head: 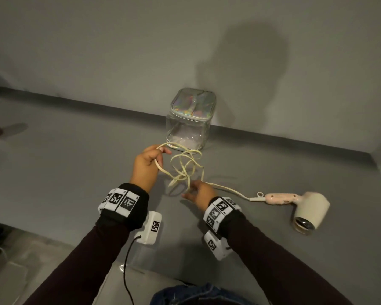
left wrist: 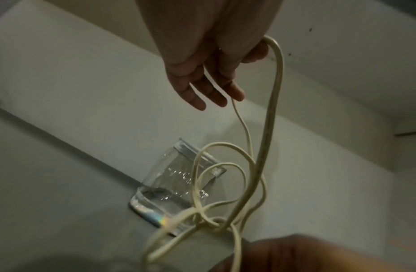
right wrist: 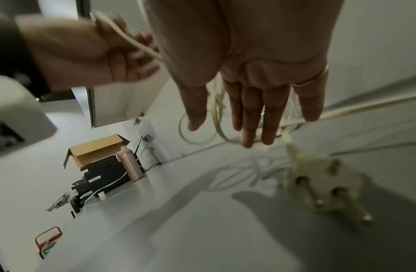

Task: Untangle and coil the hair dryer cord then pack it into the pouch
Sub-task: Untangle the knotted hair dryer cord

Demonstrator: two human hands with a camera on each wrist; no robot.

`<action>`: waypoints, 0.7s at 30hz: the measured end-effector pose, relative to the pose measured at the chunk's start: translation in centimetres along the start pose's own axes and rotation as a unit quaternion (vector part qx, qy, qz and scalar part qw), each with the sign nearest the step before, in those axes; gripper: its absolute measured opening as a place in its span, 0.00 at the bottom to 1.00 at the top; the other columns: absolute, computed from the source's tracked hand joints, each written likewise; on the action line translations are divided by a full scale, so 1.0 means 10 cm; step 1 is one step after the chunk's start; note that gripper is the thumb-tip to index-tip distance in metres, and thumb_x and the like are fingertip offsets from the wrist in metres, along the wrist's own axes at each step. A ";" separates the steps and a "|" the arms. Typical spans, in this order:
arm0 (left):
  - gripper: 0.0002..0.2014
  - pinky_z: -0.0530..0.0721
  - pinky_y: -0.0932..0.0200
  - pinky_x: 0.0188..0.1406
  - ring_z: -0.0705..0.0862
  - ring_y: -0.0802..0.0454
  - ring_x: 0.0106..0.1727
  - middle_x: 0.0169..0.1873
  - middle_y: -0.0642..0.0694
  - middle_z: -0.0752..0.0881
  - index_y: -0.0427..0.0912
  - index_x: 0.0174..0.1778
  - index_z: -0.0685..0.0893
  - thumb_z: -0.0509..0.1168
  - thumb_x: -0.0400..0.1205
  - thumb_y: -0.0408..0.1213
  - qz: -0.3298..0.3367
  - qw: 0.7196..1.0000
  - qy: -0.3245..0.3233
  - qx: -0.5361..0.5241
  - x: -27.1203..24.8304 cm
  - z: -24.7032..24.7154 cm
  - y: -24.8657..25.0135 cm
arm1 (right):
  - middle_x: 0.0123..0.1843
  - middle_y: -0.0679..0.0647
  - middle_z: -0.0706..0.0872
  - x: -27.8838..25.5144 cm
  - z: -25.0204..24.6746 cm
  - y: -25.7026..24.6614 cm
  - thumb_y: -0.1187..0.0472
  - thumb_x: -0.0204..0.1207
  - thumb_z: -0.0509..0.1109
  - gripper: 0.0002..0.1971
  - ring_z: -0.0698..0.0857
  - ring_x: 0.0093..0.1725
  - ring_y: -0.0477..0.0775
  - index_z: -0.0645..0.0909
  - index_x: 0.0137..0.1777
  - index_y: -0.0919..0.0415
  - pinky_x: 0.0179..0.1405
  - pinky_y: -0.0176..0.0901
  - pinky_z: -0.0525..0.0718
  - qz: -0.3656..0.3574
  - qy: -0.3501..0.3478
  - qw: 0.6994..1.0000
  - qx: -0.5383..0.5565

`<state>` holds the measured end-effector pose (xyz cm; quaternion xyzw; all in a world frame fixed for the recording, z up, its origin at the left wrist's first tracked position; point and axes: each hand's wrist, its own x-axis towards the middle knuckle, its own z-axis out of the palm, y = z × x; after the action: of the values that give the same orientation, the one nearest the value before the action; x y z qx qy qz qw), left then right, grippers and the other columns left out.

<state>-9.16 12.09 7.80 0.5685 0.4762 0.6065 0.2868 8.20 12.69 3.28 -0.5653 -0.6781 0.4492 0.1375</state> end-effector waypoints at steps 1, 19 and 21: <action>0.22 0.75 0.69 0.57 0.81 0.55 0.50 0.36 0.56 0.87 0.52 0.14 0.72 0.58 0.68 0.21 0.008 1.000 0.003 -0.004 0.00 -0.02 0.05 | 0.39 0.59 0.85 0.00 0.03 -0.01 0.61 0.73 0.70 0.09 0.83 0.41 0.55 0.80 0.48 0.66 0.50 0.49 0.80 -0.001 0.000 1.000 0.025; 0.20 0.74 0.52 0.47 0.78 0.43 0.41 0.32 0.35 0.80 0.45 0.20 0.74 0.61 0.72 0.17 -0.333 0.894 0.157 0.255 -0.27 -1.44 -0.86 | 0.11 0.45 0.66 -0.46 -1.50 0.52 0.57 0.82 0.49 0.15 0.60 0.11 0.43 0.69 0.34 0.51 0.15 0.22 0.59 0.009 0.387 0.823 0.416; 0.19 0.83 0.52 0.41 0.82 0.46 0.35 0.21 0.40 0.83 0.46 0.22 0.72 0.58 0.76 0.20 -0.383 0.880 0.208 0.191 -0.21 -1.54 -0.84 | 0.13 0.44 0.69 -0.50 -1.59 0.65 0.58 0.81 0.49 0.16 0.64 0.14 0.45 0.69 0.33 0.51 0.13 0.24 0.62 0.062 0.403 0.808 0.426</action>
<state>-25.18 9.57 0.92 0.2466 0.8120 0.4508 0.2770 25.02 15.20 8.84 -0.6210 -0.2661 0.4320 0.5975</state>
